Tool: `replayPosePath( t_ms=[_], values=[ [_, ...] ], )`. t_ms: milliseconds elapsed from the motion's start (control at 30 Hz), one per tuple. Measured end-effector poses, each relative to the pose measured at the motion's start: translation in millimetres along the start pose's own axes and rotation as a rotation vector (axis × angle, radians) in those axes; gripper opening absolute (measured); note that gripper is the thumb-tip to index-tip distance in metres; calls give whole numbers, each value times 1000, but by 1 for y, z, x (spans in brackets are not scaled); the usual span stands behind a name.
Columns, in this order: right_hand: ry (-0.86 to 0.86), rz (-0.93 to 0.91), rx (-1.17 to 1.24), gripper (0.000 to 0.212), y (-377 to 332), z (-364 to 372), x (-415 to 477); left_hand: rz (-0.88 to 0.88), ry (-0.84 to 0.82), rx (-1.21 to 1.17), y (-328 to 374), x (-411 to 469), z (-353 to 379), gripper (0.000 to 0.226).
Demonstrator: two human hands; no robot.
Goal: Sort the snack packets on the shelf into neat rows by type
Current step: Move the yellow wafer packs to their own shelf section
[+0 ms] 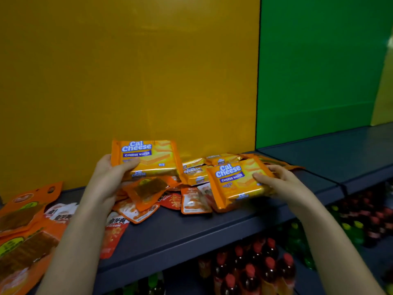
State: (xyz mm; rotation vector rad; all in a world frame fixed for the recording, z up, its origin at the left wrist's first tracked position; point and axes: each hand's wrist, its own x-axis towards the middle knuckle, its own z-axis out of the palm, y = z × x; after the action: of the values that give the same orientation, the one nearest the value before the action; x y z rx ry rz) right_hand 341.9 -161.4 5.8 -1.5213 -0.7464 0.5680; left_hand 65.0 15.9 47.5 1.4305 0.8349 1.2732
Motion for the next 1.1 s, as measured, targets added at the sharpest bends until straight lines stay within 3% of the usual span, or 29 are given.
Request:
replayPosePath(
  t_ms=[300,500,733,967,1100],
  values=[
    [197,-14,62,33,20,-151,-9,-19,-145,-111,-13,-24,170,40],
    [251,-29,29,33,33,-255,-1,-73,-206,-172,-30,-61,298,32],
    [205,-28,46,36,46,-347,20,-110,-194,-193,-42,-85,407,39],
    [173,-30,86,40,56,-396,63,-126,-171,-108,-54,-75,489,33],
    [149,-42,79,42,60,-412,105,-144,-151,-50,-65,-48,527,43]
  ],
)
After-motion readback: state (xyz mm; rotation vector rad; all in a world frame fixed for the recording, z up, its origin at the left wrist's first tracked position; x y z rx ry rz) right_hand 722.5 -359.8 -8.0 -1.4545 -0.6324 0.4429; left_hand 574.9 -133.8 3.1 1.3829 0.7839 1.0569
